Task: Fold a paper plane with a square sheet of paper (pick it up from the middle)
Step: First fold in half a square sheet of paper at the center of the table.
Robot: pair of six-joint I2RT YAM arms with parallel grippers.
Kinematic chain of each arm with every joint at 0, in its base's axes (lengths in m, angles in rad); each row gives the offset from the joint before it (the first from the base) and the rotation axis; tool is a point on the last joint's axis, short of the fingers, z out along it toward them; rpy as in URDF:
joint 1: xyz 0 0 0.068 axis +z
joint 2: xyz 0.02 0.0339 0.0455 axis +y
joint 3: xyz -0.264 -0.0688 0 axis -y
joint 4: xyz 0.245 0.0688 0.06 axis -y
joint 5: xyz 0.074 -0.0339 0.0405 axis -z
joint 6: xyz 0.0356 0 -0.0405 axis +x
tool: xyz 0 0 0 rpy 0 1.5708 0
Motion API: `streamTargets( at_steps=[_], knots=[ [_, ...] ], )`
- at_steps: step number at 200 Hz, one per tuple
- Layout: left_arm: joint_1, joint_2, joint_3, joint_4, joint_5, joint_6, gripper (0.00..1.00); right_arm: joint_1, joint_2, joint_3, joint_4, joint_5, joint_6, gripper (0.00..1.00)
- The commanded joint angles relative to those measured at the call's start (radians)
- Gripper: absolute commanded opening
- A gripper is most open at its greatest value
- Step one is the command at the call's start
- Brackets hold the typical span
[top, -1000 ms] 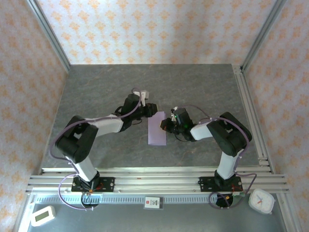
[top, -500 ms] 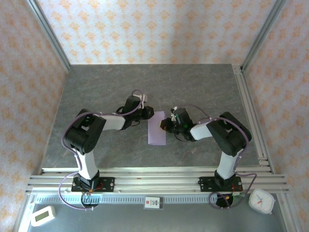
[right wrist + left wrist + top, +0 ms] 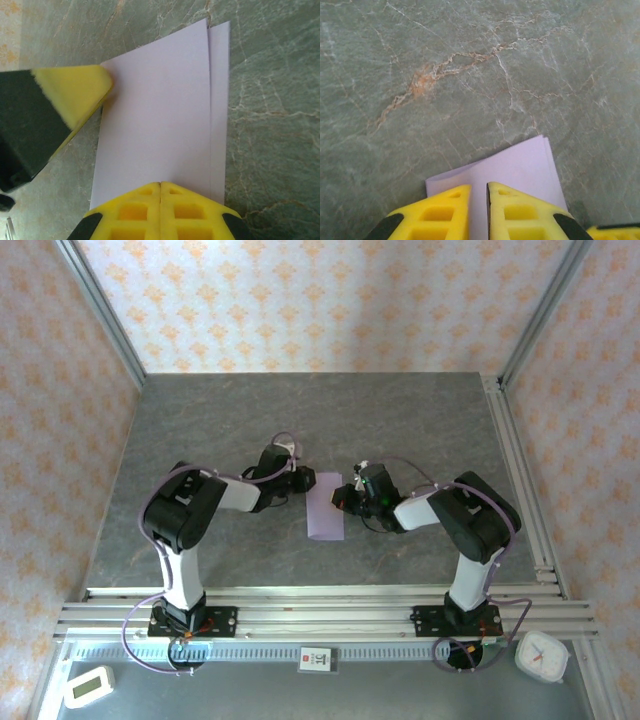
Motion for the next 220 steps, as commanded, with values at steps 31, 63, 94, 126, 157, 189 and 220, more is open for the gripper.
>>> streamTargets(
  at_steps=[31,63,94,126,157,189,220],
  knots=[
    [-0.024,-0.155,-0.049,-0.019,0.059,0.001,0.18,0.001,0.080,-0.046,-0.199,0.090,-0.027,0.00],
    [-0.045,-0.162,-0.091,-0.018,0.078,0.001,0.18,0.001,0.078,-0.044,-0.204,0.092,-0.029,0.00],
    [-0.065,-0.130,-0.142,0.029,0.076,-0.020,0.18,0.002,0.082,-0.043,-0.203,0.090,-0.030,0.00],
    [-0.072,-0.089,-0.170,0.063,0.059,-0.028,0.17,0.001,0.075,-0.045,-0.206,0.089,-0.033,0.00],
    [-0.073,-0.100,-0.162,0.054,0.053,-0.028,0.17,0.002,0.073,-0.045,-0.211,0.090,-0.034,0.00],
    [-0.065,-0.140,-0.086,-0.001,0.042,-0.004,0.19,0.001,0.077,-0.045,-0.206,0.088,-0.036,0.00],
    [-0.043,-0.114,-0.001,-0.045,0.047,0.027,0.21,0.001,0.078,-0.047,-0.207,0.090,-0.038,0.00]
  ],
)
